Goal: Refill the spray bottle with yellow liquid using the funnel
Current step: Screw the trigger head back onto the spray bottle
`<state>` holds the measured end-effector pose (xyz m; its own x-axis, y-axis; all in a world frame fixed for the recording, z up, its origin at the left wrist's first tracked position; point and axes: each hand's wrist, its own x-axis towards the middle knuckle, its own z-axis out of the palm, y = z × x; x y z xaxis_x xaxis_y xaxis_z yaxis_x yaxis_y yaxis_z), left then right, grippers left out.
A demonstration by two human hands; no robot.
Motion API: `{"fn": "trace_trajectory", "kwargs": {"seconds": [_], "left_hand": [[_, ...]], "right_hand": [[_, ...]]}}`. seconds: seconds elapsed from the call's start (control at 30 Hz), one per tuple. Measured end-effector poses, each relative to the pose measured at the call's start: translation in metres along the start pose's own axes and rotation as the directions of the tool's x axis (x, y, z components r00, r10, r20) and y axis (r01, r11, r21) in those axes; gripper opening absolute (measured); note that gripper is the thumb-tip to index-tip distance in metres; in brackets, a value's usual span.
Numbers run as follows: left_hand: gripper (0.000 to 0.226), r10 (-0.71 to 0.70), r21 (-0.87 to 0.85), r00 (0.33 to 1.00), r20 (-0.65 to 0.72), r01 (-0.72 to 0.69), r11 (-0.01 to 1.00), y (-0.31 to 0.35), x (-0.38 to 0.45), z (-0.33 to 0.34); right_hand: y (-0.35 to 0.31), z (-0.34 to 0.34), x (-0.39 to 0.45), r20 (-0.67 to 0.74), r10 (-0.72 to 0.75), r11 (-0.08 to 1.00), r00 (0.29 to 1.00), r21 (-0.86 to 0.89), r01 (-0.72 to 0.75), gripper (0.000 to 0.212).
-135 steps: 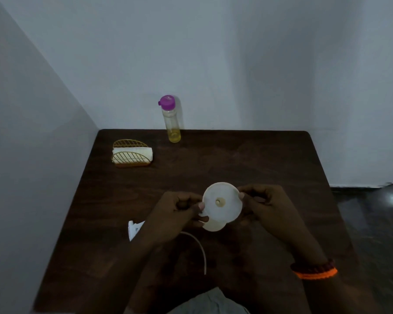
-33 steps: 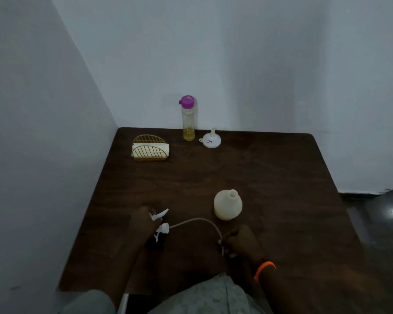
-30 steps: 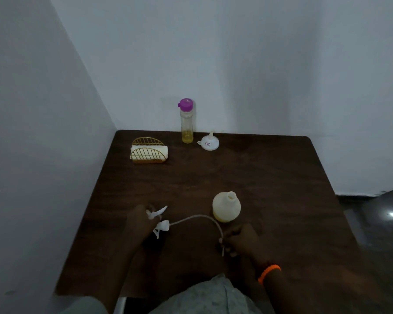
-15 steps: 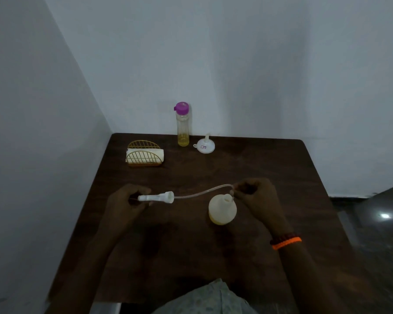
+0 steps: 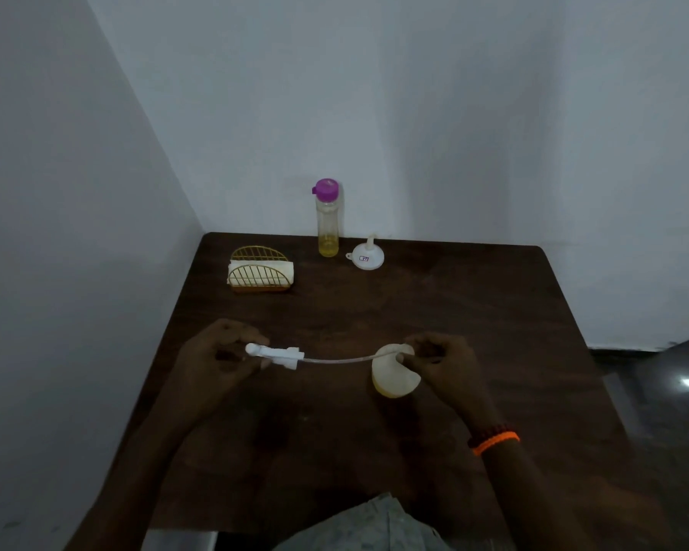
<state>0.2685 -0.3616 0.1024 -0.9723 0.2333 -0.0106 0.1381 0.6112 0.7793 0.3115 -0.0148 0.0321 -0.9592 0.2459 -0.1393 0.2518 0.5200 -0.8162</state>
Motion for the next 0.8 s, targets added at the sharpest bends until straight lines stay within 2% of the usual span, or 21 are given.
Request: {"fn": "trace_trajectory", "kwargs": {"seconds": [0.1, 0.17, 0.27, 0.4, 0.57, 0.8], "left_hand": [[0.024, 0.029, 0.006, 0.999, 0.035, -0.029, 1.000, 0.007, 0.006, 0.006], [0.031, 0.087, 0.030, 0.995, 0.045, -0.088, 0.996, 0.014, 0.012, 0.014], [0.021, 0.181, -0.004, 0.979, 0.098, -0.181, 0.983, 0.029, 0.021, 0.029], [0.015, 0.272, 0.002, 0.941, 0.200, -0.278, 0.961, 0.058, 0.035, 0.052], [0.029, 0.342, -0.003, 0.926, 0.158, -0.346, 0.938, 0.080, 0.052, 0.086], [0.026, 0.346, 0.022, 0.931, 0.119, -0.350, 0.936, 0.101, 0.071, 0.115]], "right_hand": [[0.008, 0.003, 0.001, 0.015, -0.006, 0.999, 1.000, -0.052, 0.007, 0.048], [0.013, 0.007, 0.003, 0.057, 0.016, 0.994, 0.998, -0.112, -0.010, 0.048], [0.026, 0.017, 0.009, 0.110, 0.087, 0.974, 0.990, -0.217, -0.061, 0.050], [0.032, 0.027, 0.010, 0.090, 0.135, 0.963, 0.987, -0.247, -0.110, 0.058], [0.031, 0.030, 0.007, 0.052, 0.122, 0.965, 0.991, -0.240, -0.106, 0.057], [0.027, 0.027, 0.007, 0.053, 0.094, 0.978, 0.994, -0.190, -0.082, 0.049]]}}
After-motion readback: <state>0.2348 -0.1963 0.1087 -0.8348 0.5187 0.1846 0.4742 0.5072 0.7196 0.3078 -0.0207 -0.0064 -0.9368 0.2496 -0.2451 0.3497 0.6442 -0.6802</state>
